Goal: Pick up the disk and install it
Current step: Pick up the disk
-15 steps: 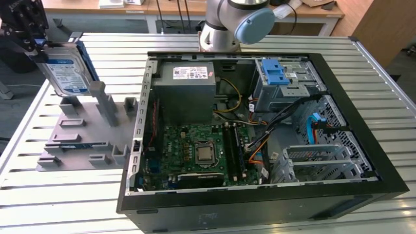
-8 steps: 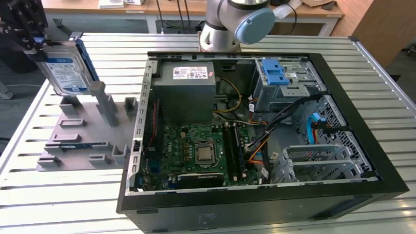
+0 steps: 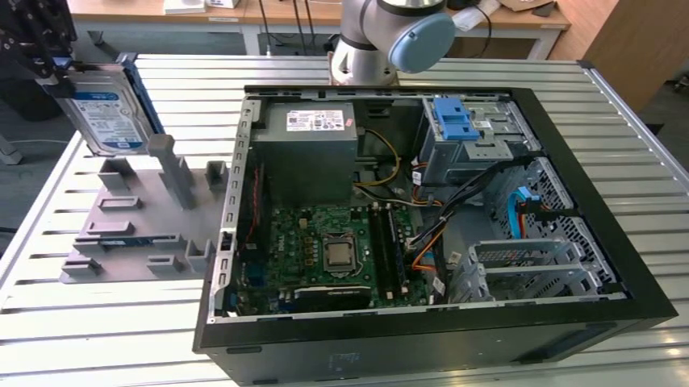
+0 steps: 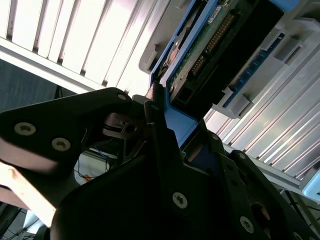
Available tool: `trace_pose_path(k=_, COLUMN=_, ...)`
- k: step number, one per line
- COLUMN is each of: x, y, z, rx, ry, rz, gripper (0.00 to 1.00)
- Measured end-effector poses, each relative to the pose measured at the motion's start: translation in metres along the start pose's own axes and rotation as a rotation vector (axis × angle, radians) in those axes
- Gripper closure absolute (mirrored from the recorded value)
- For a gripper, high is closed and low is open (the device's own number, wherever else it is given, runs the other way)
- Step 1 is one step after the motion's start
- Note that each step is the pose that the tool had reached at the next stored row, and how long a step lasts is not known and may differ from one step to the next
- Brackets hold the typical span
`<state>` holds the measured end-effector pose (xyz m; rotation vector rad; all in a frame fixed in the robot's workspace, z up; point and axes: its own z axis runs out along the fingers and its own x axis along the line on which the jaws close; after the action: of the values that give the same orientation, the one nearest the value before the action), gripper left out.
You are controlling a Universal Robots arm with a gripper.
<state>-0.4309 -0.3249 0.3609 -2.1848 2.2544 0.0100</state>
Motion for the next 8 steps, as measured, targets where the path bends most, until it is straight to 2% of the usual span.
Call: trace_pose_path(k=8, x=0.0, y=0.0, z=-0.0038, rx=0.0001, ry=0.0, rz=0.0, gripper=0.64)
